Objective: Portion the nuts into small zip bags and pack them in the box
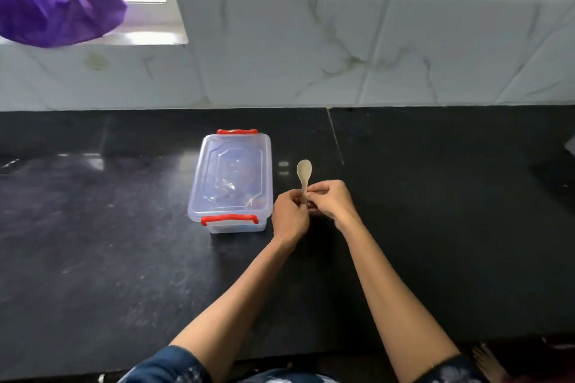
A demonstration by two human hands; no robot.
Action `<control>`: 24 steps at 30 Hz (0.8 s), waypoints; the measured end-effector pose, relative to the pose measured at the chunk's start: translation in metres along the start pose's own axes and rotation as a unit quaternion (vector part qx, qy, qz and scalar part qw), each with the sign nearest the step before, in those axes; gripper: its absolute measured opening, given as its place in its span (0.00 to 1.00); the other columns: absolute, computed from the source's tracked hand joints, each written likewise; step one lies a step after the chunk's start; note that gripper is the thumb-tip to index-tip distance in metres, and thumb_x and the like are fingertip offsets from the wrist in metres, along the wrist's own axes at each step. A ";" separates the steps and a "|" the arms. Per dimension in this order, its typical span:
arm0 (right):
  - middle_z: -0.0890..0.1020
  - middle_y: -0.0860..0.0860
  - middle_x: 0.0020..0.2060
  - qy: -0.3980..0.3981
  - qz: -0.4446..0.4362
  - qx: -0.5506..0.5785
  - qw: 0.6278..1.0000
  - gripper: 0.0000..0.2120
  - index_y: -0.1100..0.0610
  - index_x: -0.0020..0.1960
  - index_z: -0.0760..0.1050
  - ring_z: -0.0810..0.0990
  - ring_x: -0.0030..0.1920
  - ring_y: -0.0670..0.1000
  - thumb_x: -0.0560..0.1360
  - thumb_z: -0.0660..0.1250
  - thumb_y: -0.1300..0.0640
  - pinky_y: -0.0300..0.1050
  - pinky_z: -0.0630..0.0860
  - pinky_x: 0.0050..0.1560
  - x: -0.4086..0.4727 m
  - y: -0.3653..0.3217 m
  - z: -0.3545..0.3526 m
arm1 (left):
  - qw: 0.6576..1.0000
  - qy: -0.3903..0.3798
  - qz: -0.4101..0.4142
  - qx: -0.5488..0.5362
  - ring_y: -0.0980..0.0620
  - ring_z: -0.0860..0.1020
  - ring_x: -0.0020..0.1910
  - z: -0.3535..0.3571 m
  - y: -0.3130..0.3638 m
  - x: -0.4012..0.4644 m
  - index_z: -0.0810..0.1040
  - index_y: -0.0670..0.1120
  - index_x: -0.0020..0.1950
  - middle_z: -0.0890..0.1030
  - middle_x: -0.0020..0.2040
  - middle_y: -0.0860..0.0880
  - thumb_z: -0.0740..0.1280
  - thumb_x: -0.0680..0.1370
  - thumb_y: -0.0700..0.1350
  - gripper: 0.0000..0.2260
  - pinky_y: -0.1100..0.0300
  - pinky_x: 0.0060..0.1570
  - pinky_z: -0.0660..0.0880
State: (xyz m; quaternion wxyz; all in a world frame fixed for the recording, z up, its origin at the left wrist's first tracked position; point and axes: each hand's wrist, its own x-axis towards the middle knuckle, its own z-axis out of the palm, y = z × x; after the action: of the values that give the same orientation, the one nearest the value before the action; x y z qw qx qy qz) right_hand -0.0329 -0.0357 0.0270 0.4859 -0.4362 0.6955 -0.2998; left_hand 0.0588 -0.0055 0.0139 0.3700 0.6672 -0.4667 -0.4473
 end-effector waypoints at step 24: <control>0.82 0.54 0.54 -0.024 -0.012 -0.126 0.992 0.12 0.58 0.59 0.78 0.80 0.55 0.51 0.76 0.67 0.62 0.39 0.73 0.48 0.036 0.001 0.042 | 0.992 0.062 -0.079 0.071 0.58 0.68 0.67 0.010 -0.009 0.008 0.59 0.48 0.75 0.68 0.69 0.52 0.52 0.84 0.47 0.19 0.69 0.58 0.63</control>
State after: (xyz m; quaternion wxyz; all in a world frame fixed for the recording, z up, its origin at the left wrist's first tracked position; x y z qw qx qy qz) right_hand 0.0007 -0.0675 -0.0028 0.4398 -0.5093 0.7108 -0.2048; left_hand 0.0534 -0.0114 0.0008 0.3132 0.7532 -0.4190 -0.3987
